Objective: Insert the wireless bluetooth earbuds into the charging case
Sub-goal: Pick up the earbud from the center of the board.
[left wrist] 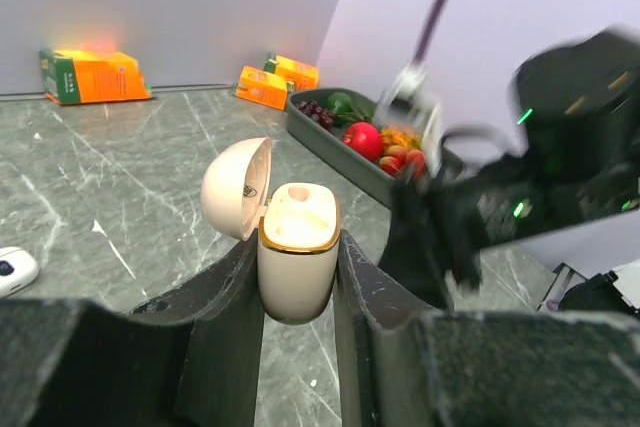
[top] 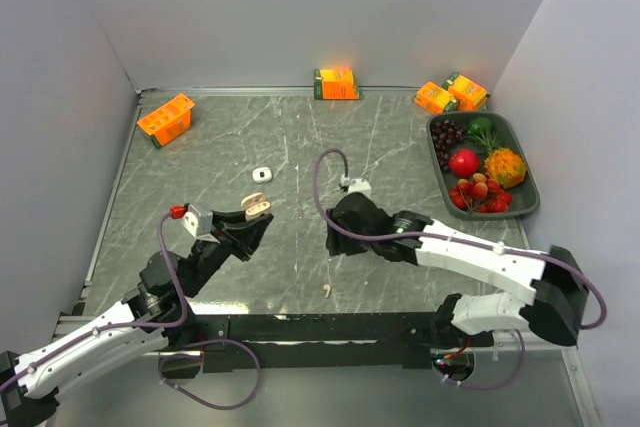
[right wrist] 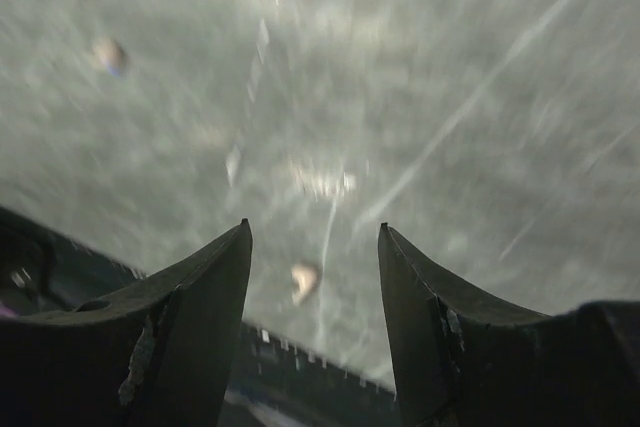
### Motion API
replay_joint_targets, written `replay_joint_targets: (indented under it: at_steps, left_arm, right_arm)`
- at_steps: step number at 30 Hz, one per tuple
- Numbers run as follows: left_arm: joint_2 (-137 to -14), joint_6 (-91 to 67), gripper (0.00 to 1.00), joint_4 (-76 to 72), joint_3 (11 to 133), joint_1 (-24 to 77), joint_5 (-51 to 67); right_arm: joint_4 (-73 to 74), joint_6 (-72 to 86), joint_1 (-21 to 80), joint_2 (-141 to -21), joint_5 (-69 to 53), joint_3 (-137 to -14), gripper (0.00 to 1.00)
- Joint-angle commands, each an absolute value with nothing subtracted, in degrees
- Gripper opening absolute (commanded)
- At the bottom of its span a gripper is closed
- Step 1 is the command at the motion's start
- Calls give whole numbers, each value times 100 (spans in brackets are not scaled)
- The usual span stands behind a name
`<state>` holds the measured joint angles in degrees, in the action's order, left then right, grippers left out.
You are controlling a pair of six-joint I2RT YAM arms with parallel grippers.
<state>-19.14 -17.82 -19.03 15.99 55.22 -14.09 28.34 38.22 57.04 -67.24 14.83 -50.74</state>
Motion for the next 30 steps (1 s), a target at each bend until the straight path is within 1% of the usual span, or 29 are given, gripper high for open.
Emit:
replay_joint_targets:
  at_steps: [1, 4, 7, 11, 17, 25, 30]
  left_arm:
    - [-1714, -1986, 1, -1749, 1687, 5528, -1600]
    - [-1583, -1995, 1, -1617, 1688, 5528, -1591]
    - [-1451, -2013, 1, -1547, 1679, 5528, -1582]
    - [-1327, -2057, 1, -1485, 1652, 5528, -1565]
    - [-1353, -2030, 1, -1494, 1679, 5528, -1521]
    - [-1345, -2092, 1, -1485, 1670, 5537, -1476]
    - [-1318, -2109, 1, -1442, 1652, 5528, -1485]
  right_arm:
    - [3515, 4561, 5809, -7066, 343, -5326, 62]
    - [3560, 4710, 5897, -7400, 36, -5432, 61]
    - [3472, 4904, 6037, -7637, -158, -5362, 58]
    - [3261, 5263, 6204, -7971, -255, -5309, 54]
    - [3129, 5537, 6231, -8226, -229, -5124, 52]
    - [3059, 5511, 6223, -8499, -150, -5001, 52]
    - [3094, 5493, 6214, -8604, -79, -4940, 54]
